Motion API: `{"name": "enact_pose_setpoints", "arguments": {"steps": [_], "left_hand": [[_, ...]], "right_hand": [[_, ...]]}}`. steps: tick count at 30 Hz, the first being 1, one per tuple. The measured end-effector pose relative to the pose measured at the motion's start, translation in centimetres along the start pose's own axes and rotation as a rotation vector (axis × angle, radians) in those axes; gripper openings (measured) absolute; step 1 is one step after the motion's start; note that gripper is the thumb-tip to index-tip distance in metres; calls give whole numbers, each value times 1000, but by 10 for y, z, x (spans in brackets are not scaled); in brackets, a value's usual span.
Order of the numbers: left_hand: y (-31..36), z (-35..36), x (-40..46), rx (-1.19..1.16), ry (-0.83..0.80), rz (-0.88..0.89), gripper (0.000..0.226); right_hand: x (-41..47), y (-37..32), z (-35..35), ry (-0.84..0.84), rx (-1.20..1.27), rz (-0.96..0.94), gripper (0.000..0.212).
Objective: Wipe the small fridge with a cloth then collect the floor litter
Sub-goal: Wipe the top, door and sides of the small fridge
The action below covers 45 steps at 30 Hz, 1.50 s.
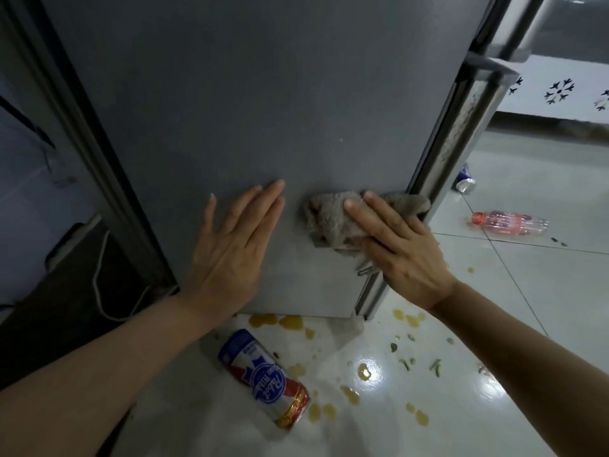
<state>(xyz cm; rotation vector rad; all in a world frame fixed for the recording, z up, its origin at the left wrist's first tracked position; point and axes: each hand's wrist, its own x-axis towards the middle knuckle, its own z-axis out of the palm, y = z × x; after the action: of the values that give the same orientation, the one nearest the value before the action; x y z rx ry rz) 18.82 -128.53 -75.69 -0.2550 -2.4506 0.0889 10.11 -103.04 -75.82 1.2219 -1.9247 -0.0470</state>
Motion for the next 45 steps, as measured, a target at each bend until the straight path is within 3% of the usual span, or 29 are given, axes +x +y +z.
{"name": "enact_pose_setpoints", "arguments": {"steps": [5, 10, 12, 17, 20, 22, 26, 28, 36, 38, 42, 45], "left_hand": [[-28, -2, -8, 23, 36, -16, 72], [-34, 1, -17, -6, 10, -8, 72], [-35, 0, -18, -28, 3, -5, 71], [-46, -8, -17, -71, 9, -93, 67], [-61, -11, -23, -67, 15, -141, 67], [-69, -10, -30, -61, 17, -152, 68], [-74, -7, -46, -49, -22, -167, 69], [-75, -7, -49, -59, -49, -193, 74], [-89, -6, -56, -212, -16, -348, 82], [-92, -5, -59, -249, -10, -350, 83], [-94, -1, -67, -401, 12, -293, 81], [-94, 0, -69, -529, 50, -293, 83]], "right_hand": [[31, -29, 19, 201, 40, 170, 36], [18, -62, 35, -138, 24, -116, 49], [27, -60, 30, -167, -2, -158, 40], [87, -48, 12, 101, 78, 19, 35], [99, -55, 20, 177, 86, 70, 35], [85, -68, 33, 116, 100, 42, 38], [62, -94, 51, -241, -27, -287, 38], [67, -95, 47, -289, -93, -345, 39], [137, -94, 38, 135, 116, 5, 32], [123, -107, 50, 97, 119, -17, 33], [96, -126, 62, -167, 39, -280, 39], [106, -122, 57, -205, 18, -295, 40]]}}
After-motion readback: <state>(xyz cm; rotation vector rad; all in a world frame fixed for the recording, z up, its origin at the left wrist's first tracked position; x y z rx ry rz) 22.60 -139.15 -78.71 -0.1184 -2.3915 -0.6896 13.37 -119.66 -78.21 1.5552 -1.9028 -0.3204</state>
